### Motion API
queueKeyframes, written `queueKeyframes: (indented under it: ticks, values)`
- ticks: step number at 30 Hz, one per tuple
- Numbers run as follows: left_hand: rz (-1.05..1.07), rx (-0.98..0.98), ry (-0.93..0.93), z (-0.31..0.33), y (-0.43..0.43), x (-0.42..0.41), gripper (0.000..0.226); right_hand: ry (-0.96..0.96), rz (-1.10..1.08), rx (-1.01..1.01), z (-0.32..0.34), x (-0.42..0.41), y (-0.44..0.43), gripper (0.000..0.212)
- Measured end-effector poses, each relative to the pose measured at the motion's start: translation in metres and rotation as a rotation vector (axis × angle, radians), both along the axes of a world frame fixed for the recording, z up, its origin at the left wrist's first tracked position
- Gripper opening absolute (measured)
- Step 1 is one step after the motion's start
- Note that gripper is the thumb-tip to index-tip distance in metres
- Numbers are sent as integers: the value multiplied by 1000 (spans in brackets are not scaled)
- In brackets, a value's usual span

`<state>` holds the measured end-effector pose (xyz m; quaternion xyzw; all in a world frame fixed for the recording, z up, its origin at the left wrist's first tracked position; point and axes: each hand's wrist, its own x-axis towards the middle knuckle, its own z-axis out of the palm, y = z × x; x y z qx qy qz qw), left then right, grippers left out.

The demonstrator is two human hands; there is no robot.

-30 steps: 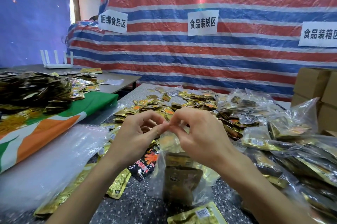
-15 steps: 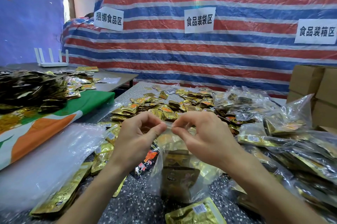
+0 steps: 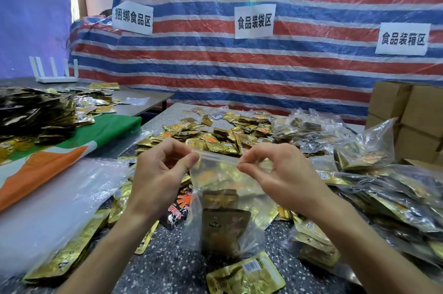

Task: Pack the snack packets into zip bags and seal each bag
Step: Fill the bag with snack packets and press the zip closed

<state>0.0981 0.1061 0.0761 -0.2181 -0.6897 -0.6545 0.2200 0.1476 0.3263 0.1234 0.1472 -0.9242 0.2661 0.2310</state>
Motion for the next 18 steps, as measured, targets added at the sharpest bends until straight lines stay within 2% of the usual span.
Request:
queueKeyframes:
  ticks: [8,18]
  values:
    - [7,61,31,1,-2,-1,13,-41,-17,-6,2,2,22,10]
    - [43,87,87,-1,0,-3,19,-68,-58,-81,2,14,56,3]
